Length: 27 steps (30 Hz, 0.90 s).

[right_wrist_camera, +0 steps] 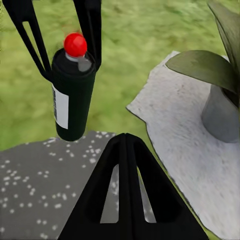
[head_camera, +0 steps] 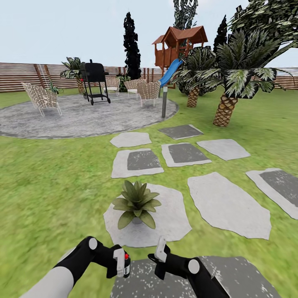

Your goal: Pick up the pesticide atomizer in the garden and spray insectifuge to fully cover both potted plants in the garden.

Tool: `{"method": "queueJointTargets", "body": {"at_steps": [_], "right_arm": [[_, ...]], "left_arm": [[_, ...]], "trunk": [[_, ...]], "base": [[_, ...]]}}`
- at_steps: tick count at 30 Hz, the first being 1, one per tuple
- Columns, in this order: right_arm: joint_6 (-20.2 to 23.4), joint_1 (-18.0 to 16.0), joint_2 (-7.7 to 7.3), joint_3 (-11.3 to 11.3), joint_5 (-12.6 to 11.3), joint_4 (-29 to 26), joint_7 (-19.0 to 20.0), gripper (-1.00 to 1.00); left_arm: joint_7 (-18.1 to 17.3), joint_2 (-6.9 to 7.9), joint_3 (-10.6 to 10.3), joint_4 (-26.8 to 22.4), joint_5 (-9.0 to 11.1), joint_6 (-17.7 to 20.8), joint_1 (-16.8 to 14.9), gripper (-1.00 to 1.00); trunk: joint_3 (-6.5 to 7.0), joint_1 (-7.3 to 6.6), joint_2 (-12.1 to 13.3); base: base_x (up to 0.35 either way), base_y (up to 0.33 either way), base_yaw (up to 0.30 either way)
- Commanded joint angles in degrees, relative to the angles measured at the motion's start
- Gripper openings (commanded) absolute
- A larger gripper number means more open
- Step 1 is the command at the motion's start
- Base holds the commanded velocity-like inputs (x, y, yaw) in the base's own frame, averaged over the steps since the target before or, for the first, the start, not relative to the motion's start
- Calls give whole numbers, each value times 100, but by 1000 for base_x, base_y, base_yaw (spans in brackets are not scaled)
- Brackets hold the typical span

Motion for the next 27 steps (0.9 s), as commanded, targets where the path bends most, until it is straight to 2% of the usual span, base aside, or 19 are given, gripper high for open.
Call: {"method": "queueJointTargets", "body": {"at_steps": [1, 7, 16, 27], "right_arm": [[-36, -4, 7, -7, 61, -5, 3, -100], [-36, -3, 40, 4, 59, -70, 3, -100], [-36, -5, 60, 5, 57, -93, 3, -100], [-36, -5, 66, 5, 54, -93, 3, -100]], "left_arm": [[0, -10, -21, -11, -24, -40, -1, -100], [35, -187, -24, -17, -47, -33, -8, -100], [54, -362, -21, -34, -44, -23, -15, -100], [62, -467, -11, -135, -27, -14, -12, -100]], "trunk": [[-5, -1, -2], [-5, -1, -2], [-5, -1, -2], [-5, -1, -2]], "base": [[0, 0, 0], [0, 0, 0], [0, 0, 0], [0, 0, 0]]}}
